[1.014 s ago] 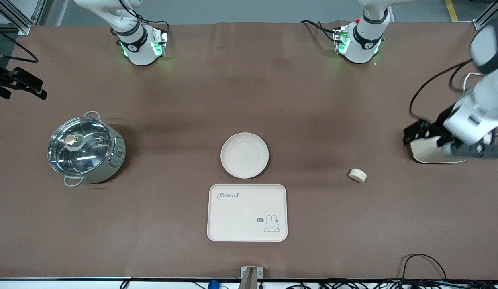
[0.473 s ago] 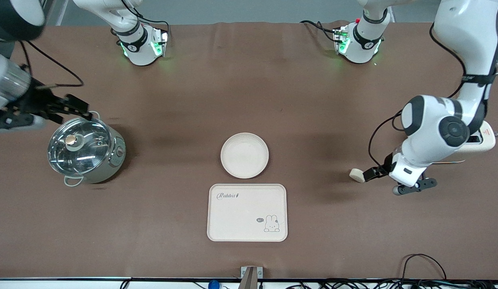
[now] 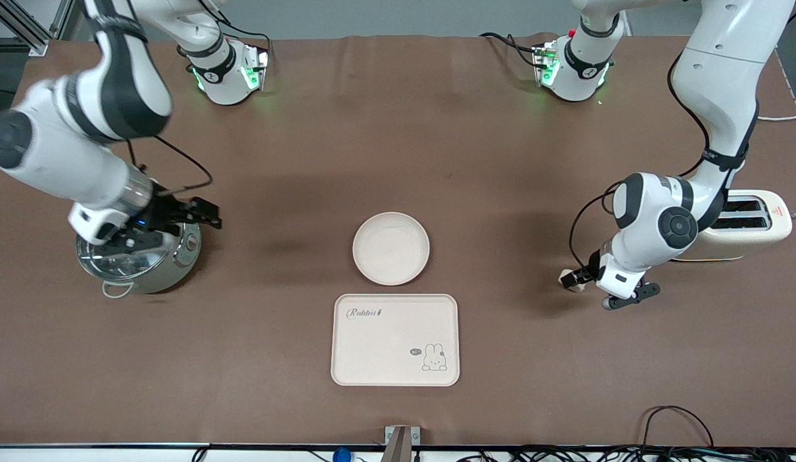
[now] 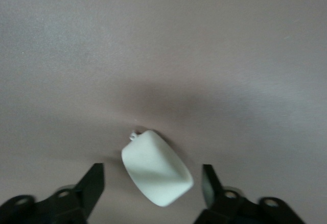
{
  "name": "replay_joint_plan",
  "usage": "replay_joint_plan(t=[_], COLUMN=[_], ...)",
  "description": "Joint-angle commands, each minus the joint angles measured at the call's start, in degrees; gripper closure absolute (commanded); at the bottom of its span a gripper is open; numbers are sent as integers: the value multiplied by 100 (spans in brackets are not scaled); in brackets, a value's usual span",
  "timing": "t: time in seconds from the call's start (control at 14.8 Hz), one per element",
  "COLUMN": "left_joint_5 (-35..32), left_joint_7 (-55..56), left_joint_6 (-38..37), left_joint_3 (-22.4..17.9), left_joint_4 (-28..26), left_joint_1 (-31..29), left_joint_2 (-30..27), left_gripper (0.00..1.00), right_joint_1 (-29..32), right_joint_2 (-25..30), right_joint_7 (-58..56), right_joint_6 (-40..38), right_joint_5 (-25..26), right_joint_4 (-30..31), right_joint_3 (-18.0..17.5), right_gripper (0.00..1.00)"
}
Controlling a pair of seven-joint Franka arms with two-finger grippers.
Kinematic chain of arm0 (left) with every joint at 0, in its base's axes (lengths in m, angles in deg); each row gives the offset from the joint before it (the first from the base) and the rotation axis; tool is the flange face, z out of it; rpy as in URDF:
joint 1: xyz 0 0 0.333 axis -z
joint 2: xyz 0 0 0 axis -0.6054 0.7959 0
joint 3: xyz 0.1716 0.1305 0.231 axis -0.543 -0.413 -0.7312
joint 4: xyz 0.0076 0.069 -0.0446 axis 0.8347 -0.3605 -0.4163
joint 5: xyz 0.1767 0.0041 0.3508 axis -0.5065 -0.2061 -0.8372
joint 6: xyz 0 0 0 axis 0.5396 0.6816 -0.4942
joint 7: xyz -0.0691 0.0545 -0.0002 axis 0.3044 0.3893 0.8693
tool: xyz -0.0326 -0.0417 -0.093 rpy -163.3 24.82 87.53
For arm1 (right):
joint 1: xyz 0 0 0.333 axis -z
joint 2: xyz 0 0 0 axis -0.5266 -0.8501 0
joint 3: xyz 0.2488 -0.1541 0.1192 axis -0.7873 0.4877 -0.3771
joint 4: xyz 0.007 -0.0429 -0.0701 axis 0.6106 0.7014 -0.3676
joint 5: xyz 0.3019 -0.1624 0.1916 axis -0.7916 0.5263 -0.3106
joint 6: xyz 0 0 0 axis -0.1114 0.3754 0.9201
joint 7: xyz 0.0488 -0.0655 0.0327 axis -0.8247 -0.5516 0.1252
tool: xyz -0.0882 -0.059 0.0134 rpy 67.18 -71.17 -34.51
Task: Place bun in plate and plate on tray
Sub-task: 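Carry the bun over the plate while the right gripper reaches the plate rim, then lower the bun into the plate and open the left gripper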
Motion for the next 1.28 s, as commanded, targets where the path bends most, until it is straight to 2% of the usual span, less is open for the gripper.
replay_joint_plan(t=[0.0, 0.14, 0.2, 0.34, 0.54, 0.74, 0.88, 1.15, 1.22], left_joint_5=[-216, -216, -216, -225, -225, -216, -216, -216, -225], left_joint_7=[155, 269, 348, 628, 972, 1638, 2296, 3449, 3643], left_joint_6=[51, 51, 51, 43, -10, -124, -273, -809, -819], left_joint_3=[6, 14, 14, 67, 251, 672, 884, 858, 849], left_joint_4=[23, 58, 84, 102, 94, 198, 461, 1488, 1665], left_joint_1=[-27, -10, 34, 61, 227, 447, 841, 2080, 2291], left_joint_2=[10, 80, 116, 90, -7, -77, -69, 308, 448], left_gripper=[52, 79, 89, 100, 100, 100, 100, 99, 99], right_joint_1=[-322, -401, -497, -874, -1182, -1552, -1754, -2062, -2115], right_joint_2=[-394, -692, -833, -1018, -1335, -1633, -1897, -2397, -2538], right_joint_7=[75, 84, 84, 93, 723, 875, 884, 1182, 1183], right_joint_6=[439, 624, 782, 1019, 1371, 1670, 1960, 2619, 2734], right_joint_5=[-287, -840, -982, -1009, -1123, -1272, -1650, -2054, -2099], right_joint_4=[57, 48, 57, 57, 57, 57, 57, -66, -171], right_joint_3=[45, 45, 45, 54, 45, 45, 45, 45, 45], right_gripper=[0, 0, 0, 0, 0, 0, 0, 1, 4])
